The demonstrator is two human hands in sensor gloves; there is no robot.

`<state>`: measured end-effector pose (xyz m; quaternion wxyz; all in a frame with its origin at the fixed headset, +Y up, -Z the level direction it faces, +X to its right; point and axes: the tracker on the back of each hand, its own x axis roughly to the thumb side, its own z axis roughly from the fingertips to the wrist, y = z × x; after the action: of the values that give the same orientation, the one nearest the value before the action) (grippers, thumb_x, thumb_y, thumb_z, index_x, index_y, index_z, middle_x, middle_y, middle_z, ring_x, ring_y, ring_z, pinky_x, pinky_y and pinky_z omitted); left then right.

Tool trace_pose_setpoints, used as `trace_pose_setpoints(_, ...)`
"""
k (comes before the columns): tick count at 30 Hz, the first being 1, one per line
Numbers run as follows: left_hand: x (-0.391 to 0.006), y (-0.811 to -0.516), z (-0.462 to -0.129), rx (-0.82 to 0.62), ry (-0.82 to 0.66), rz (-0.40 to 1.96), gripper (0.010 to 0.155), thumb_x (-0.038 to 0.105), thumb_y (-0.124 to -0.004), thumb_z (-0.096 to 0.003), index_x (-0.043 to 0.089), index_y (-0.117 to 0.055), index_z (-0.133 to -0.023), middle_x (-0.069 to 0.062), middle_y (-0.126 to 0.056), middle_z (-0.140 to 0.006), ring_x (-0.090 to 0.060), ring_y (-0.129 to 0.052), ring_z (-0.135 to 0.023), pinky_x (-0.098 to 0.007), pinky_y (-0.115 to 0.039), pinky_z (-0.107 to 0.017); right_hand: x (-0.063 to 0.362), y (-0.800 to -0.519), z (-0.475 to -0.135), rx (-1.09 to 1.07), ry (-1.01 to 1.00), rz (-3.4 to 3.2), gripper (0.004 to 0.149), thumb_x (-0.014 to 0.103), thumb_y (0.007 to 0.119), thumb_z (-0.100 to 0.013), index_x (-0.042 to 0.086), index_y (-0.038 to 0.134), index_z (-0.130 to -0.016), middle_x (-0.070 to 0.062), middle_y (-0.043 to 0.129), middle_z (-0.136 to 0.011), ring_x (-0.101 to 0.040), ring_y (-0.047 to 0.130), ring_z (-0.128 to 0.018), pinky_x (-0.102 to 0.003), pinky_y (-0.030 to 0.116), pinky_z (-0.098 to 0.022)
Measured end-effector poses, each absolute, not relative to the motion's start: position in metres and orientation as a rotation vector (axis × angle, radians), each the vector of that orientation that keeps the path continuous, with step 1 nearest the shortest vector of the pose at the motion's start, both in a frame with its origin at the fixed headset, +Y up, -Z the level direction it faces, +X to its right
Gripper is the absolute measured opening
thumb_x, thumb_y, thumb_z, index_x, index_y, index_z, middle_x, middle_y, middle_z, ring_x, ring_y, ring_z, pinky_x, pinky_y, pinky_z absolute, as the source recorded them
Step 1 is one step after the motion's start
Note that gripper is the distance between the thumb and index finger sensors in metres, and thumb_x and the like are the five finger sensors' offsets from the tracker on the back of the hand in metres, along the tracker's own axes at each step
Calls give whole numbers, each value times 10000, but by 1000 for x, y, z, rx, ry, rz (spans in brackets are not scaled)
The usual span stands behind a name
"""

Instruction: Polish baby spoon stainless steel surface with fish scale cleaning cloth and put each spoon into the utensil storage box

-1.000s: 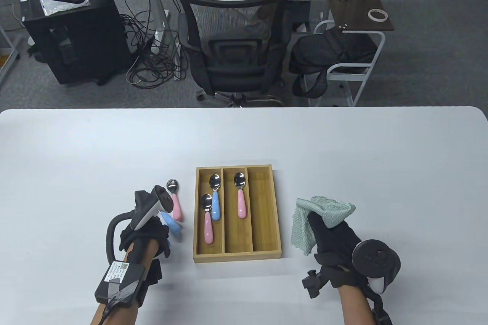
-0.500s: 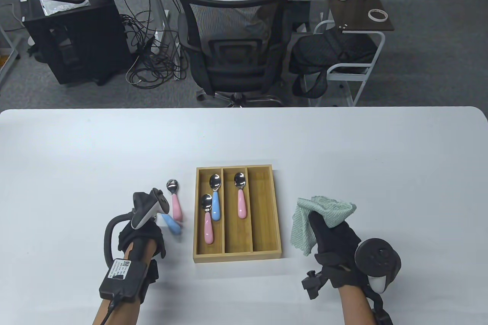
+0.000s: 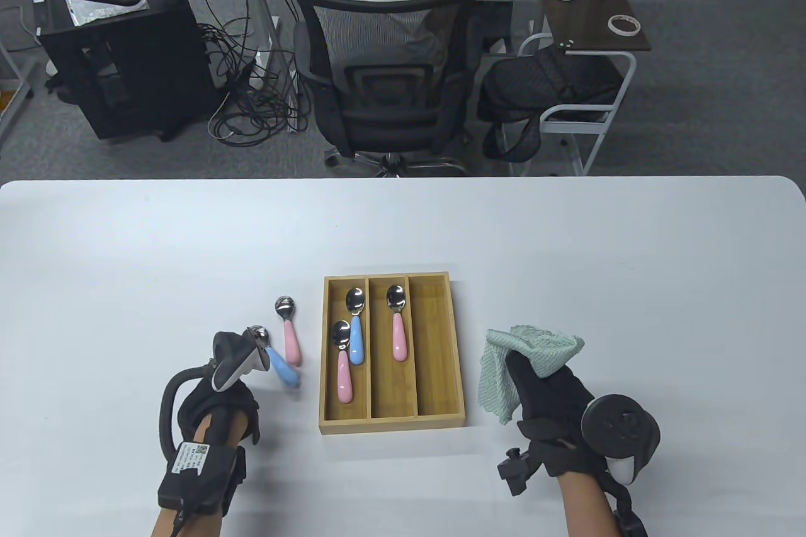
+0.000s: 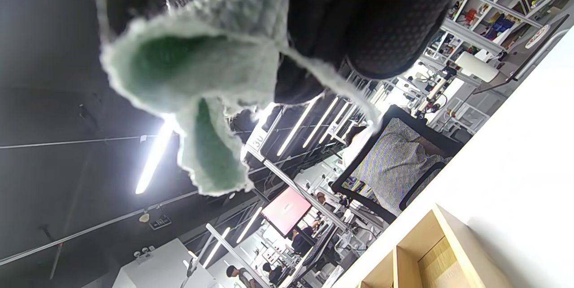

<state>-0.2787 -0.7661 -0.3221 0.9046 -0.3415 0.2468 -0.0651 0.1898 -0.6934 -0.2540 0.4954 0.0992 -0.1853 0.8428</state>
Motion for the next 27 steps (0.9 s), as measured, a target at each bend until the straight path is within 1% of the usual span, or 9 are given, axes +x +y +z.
trace_pose_setpoints(3,-290,-744,-316,-594,472,32,619,326,-556,-655,-108,-427,-1077,-172,-733,-933,-280,-992,-658,-429,-882,-445,187,-694,-255,247,-415,2041,468,425,656,-653,99,618,-987,0,870,-777,-76,1009,-494,-389,883,-537)
trace_pose_setpoints(6,-293,-708,-310,-411,379,263,629,325,-546,-661,-123,-417,-1084,-163,-735,-928,-255,-981,-640,-424,-875,-443,183,-698,-258,284,-303,2008,499,439,653,-650,90,606,-1003,-20,865,-803,-108,1013,-524,-416,872,-547)
trace_pose_setpoints(9,-274,-677,-302,-204,92,631,611,320,-548,-657,-79,-411,-1098,-150,-726,-937,-247,-967,-649,-436,-864,-467,174,-704,-260,335,-165,1917,533,446,663,-644,81,585,-1024,-55,848,-856,-164,1014,-586,-456,850,-568)
trace_pose_setpoints(10,-259,-670,-297,-117,-40,746,607,322,-550,-652,-65,-422,-1102,-141,-735,-934,-242,-967,-644,-436,-862,-468,171,-706,-260,351,-119,1881,540,445,667,-643,79,578,-1030,-67,842,-870,-181,1012,-604,-466,843,-576)
trace_pose_setpoints(12,-229,-668,-289,-13,-248,893,603,339,-554,-645,-36,-447,-1105,-105,-754,-928,-222,-976,-639,-424,-871,-469,167,-708,-260,369,-66,1828,554,441,684,-636,74,570,-1035,-80,831,-890,-204,1006,-633,-483,834,-583)
trace_pose_setpoints(16,-172,-682,-272,-109,-548,1080,593,353,-547,-646,7,-440,-1115,-80,-745,-938,-220,-963,-662,-431,-854,-496,156,-713,-261,432,56,1786,607,421,746,-612,59,540,-1053,-116,796,-940,-253,985,-707,-512,808,-608)
trace_pose_setpoints(20,-145,-690,-255,-76,-654,995,583,362,-557,-640,34,-465,-1112,-62,-758,-933,-222,-967,-667,-437,-857,-500,143,-720,-264,468,187,1788,677,374,826,-576,20,505,-1056,-158,765,-957,-257,969,-759,-495,795,-633)
trace_pose_setpoints(24,-129,-700,-243,-95,-685,889,577,366,-558,-639,35,-478,-1106,-60,-766,-922,-221,-971,-655,-434,-860,-489,132,-725,-263,508,255,1724,735,375,859,-555,0,478,-1059,-173,741,-970,-255,956,-787,-488,787,-642)
trace_pose_setpoints(27,-120,-705,-237,-95,-721,807,574,371,-559,-638,38,-488,-1101,-56,-774,-914,-215,-977,-645,-428,-865,-481,129,-724,-261,499,251,1669,730,373,864,-555,2,484,-1056,-169,744,-969,-251,955,-787,-478,791,-643)
